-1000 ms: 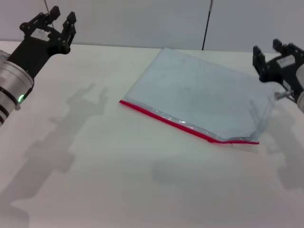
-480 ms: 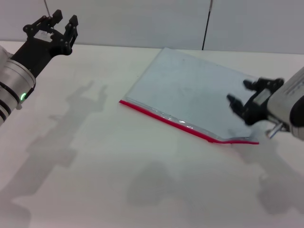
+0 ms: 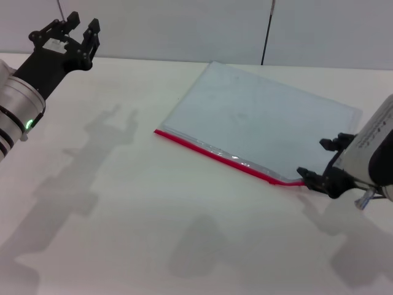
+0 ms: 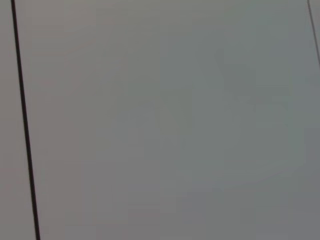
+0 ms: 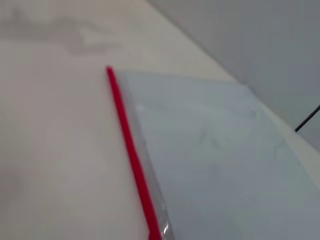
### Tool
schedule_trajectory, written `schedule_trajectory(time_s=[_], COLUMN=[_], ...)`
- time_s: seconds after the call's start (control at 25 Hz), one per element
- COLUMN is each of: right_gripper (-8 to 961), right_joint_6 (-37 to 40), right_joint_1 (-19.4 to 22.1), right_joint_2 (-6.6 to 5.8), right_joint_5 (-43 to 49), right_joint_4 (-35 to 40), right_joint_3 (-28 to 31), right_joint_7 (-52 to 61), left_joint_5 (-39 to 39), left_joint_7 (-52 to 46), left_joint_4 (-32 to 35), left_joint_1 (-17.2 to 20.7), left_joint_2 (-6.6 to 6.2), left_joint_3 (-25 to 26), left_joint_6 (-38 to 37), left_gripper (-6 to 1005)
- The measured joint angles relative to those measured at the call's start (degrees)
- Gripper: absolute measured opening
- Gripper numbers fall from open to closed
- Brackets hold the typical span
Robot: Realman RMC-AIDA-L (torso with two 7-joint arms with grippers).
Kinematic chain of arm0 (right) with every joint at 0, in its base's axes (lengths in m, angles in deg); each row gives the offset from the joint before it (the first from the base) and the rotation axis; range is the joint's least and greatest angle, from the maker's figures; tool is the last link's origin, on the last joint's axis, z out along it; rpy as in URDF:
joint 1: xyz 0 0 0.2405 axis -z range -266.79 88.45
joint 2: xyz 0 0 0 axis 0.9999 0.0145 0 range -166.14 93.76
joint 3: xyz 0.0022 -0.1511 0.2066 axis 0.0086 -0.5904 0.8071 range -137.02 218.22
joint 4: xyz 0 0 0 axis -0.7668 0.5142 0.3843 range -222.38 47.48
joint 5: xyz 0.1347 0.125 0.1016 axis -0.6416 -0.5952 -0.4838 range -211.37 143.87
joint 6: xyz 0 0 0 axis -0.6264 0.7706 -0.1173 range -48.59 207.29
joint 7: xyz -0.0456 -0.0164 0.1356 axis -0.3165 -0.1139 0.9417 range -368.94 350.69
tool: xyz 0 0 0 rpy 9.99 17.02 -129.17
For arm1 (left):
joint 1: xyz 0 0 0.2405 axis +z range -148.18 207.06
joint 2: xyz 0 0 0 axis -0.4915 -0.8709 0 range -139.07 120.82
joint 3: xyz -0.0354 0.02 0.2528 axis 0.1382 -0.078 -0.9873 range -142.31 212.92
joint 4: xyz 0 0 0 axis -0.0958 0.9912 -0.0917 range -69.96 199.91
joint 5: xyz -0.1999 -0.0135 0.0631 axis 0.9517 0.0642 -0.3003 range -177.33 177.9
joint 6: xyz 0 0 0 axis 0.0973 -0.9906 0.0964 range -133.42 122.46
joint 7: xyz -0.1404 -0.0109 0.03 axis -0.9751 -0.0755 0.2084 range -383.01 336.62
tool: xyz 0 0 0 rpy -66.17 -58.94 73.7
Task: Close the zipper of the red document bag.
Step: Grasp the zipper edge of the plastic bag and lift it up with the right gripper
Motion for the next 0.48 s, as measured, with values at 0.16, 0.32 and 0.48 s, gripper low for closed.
schedule_trajectory(time_s=[0.16, 0.32, 0.48], right_gripper=[586, 670, 676], right_joint_6=[1.91, 2.59, 3.34], right_joint_1=[-2.01, -4.56, -6.43], right_joint_2=[0.05, 0.19, 0.26], right_joint_5=[3.21, 5.10, 8.74], right_joint_4=[-1.48, -3.70, -6.39], right_joint_3=[-0.86, -2.20, -4.78], right_joint_7=[0.49, 0.92, 3.52], left_joint_5=[-0.05, -1.37, -1.53], left_joint_7=[0.23, 0.16, 0.19], left_joint_4=[0.08, 0.26, 0.29], left_joint_1=[0.00, -0.08, -0.11], left_joint_2=[-0.07, -0.19, -0.26], left_joint_3=[-0.15, -0.02, 0.17], left_joint_6=[0.00, 0.00, 0.01], left_gripper=[395, 396, 396])
